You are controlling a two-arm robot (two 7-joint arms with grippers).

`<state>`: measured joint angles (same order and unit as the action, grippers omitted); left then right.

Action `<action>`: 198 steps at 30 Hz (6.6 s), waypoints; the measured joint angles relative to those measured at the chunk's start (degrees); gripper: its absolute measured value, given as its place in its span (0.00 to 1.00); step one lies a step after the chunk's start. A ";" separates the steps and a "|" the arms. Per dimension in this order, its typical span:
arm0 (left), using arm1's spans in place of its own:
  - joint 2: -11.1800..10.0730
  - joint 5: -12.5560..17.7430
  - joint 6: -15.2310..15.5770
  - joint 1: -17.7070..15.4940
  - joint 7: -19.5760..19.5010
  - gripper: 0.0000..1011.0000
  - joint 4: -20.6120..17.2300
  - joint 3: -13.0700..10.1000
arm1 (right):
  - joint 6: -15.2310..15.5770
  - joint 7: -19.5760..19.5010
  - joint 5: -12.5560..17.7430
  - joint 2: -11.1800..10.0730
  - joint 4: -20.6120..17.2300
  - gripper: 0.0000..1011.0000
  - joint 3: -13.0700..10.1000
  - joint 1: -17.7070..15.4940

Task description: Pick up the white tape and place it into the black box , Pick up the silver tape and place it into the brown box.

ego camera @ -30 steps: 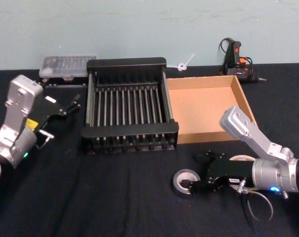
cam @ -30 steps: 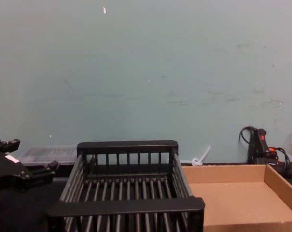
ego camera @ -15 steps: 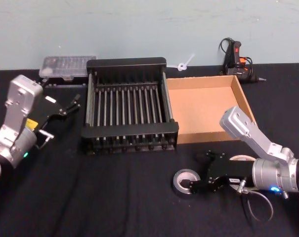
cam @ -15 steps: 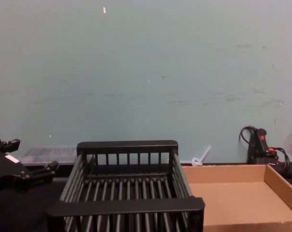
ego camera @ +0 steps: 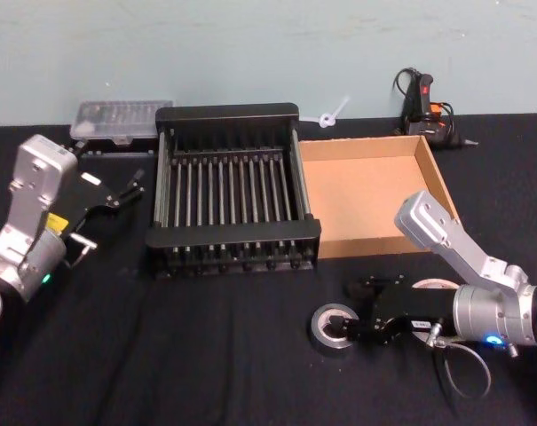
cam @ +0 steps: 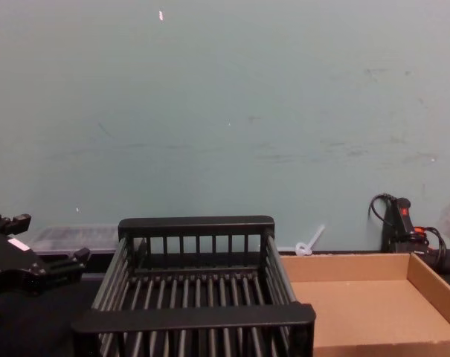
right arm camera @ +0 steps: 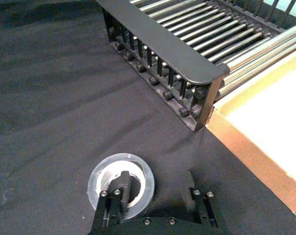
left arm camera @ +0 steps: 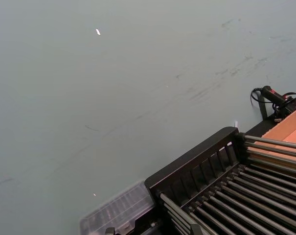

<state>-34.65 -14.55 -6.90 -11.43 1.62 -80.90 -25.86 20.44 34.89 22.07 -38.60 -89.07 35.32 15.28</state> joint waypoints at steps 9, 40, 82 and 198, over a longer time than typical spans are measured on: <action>0.00 0.00 0.00 0.00 0.00 0.99 0.00 0.00 | 0.00 0.02 0.03 0.00 -0.01 0.39 0.00 0.00; 0.00 0.00 0.00 0.00 0.00 0.99 0.00 0.00 | 0.18 -0.08 1.52 0.02 -0.44 0.16 -1.15 -0.46; 0.00 0.00 0.00 0.00 0.00 0.99 0.00 0.00 | -0.88 -10.79 0.71 8.34 13.10 0.16 -9.13 9.10; 0.00 0.00 0.00 0.00 0.00 0.99 0.00 0.00 | 13.71 -12.75 7.39 -4.97 -10.72 0.99 -21.89 -12.64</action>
<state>-34.65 -14.55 -6.91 -11.43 1.62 -80.90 -25.86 34.16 22.14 29.46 -43.57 -99.79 13.43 2.65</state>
